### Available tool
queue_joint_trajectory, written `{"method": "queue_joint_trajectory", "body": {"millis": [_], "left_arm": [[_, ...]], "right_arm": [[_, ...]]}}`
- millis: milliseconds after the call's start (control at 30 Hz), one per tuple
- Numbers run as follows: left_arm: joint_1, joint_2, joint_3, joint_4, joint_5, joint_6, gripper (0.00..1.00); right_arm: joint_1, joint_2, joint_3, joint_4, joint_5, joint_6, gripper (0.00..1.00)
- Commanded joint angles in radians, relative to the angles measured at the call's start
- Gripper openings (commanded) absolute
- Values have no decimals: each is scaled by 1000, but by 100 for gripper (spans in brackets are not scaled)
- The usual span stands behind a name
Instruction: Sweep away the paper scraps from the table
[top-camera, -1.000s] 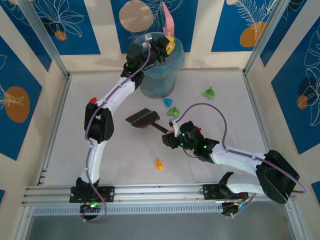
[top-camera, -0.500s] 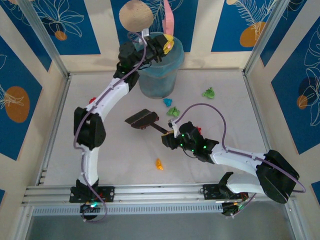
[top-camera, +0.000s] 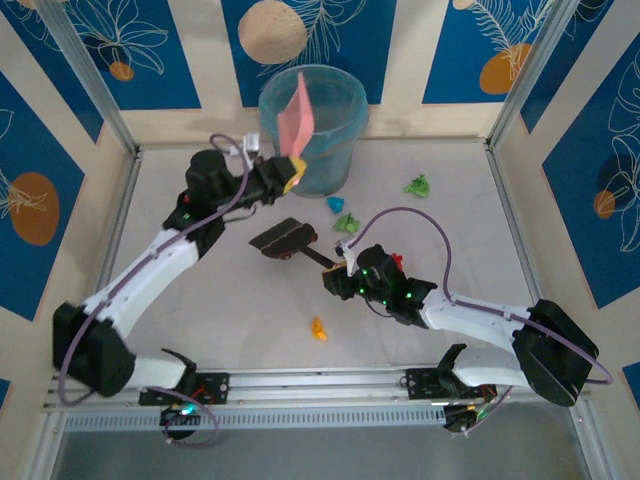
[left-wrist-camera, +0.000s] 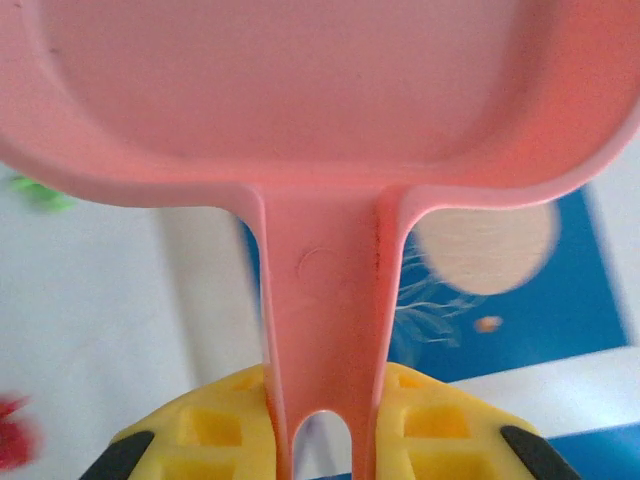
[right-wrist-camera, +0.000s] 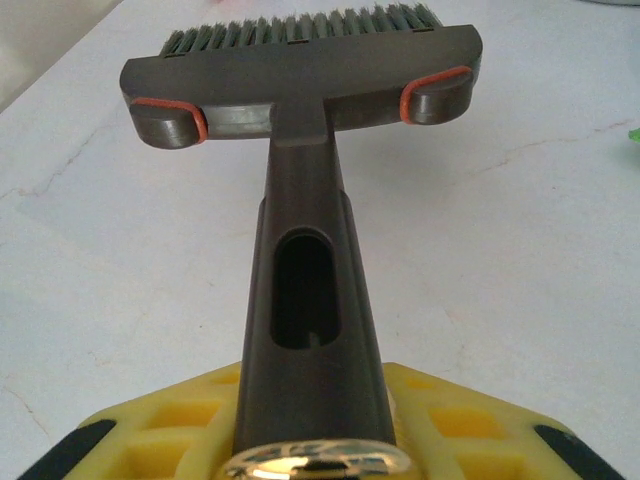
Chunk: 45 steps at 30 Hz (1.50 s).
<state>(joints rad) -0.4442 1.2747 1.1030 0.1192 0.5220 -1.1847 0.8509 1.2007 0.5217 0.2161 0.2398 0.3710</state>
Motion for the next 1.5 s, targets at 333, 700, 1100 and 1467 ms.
{"method": "queue_joint_trajectory", "body": {"millis": [333, 700, 1100, 1467], "left_arm": [[35, -757, -383, -819, -835, 451, 0], [35, -983, -631, -766, -967, 468, 0], [35, -1031, -649, -819, -1011, 433, 0], [35, -1014, -659, -804, -985, 432, 0]], "right_arm": [[20, -65, 15, 41, 65, -33, 0], [85, -9, 200, -132, 182, -10, 0], [82, 533, 745, -163, 191, -55, 0], [86, 993, 1236, -205, 182, -132, 0]]}}
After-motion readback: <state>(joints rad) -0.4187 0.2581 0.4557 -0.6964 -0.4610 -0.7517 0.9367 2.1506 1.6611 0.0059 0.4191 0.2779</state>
